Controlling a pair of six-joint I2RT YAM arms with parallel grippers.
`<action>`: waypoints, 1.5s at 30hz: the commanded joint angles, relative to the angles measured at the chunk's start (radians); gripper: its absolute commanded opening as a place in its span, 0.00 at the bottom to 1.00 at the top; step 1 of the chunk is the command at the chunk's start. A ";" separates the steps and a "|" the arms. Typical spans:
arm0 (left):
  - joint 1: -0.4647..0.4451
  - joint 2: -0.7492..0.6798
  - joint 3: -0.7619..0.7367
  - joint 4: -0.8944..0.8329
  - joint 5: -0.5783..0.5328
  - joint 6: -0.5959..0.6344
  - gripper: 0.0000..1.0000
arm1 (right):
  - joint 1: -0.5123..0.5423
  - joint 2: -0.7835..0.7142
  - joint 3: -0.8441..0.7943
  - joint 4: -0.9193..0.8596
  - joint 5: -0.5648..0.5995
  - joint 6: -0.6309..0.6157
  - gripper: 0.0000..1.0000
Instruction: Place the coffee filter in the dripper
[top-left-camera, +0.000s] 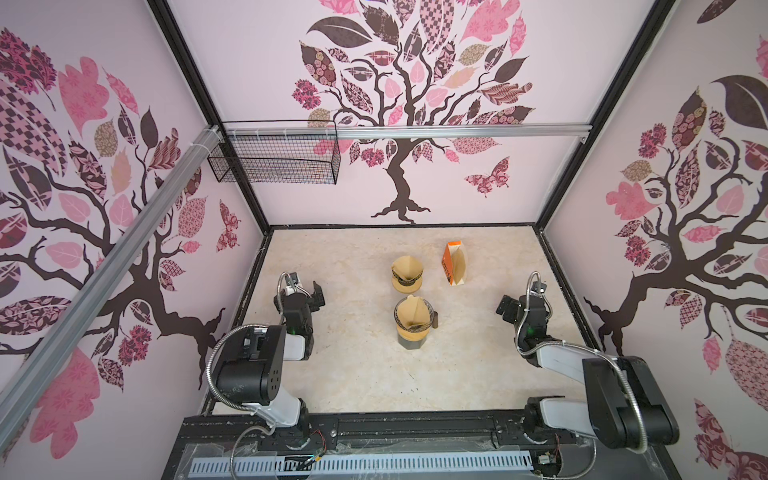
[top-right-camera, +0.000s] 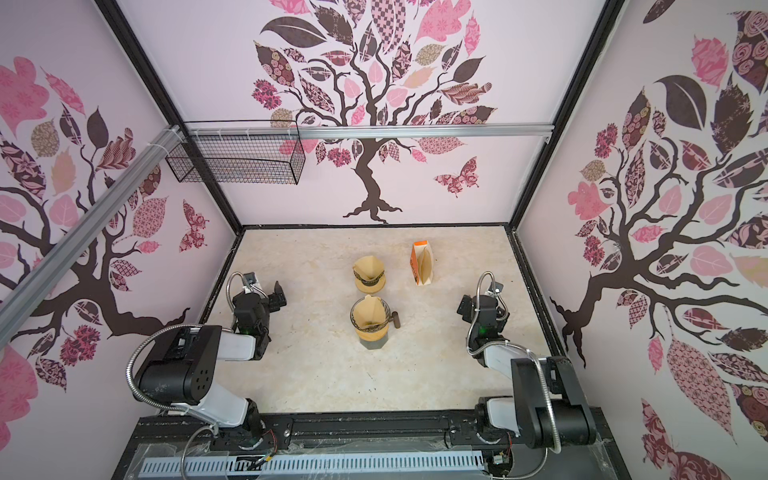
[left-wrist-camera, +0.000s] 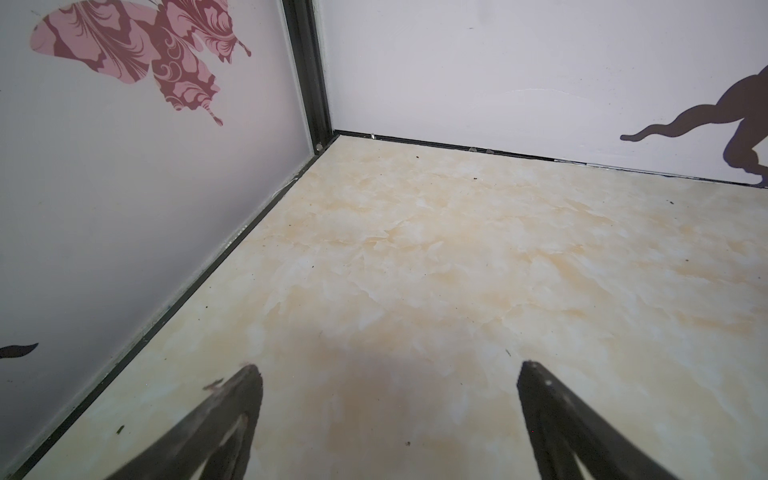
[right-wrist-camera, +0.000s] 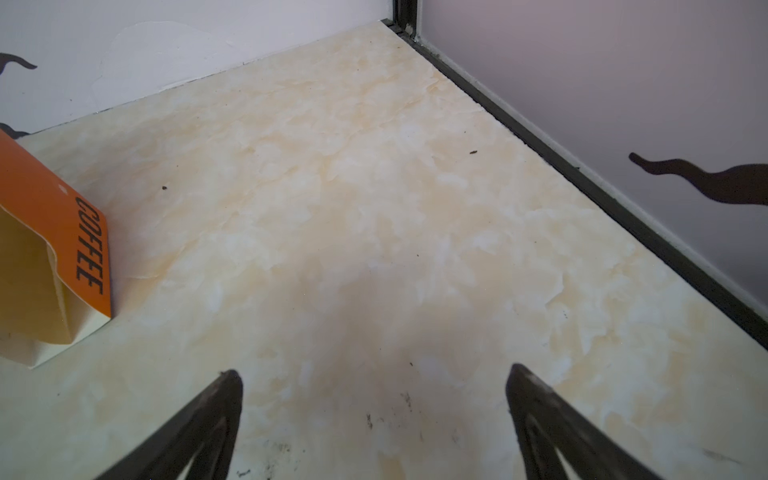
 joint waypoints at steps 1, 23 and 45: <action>-0.005 0.006 -0.010 0.036 0.006 0.009 0.98 | -0.007 0.068 0.012 0.340 -0.112 -0.119 1.00; -0.007 0.007 -0.007 0.033 0.001 0.011 0.98 | -0.010 0.240 -0.004 0.531 -0.326 -0.204 1.00; -0.008 0.006 -0.007 0.030 0.001 0.011 0.98 | -0.010 0.242 -0.005 0.534 -0.326 -0.203 1.00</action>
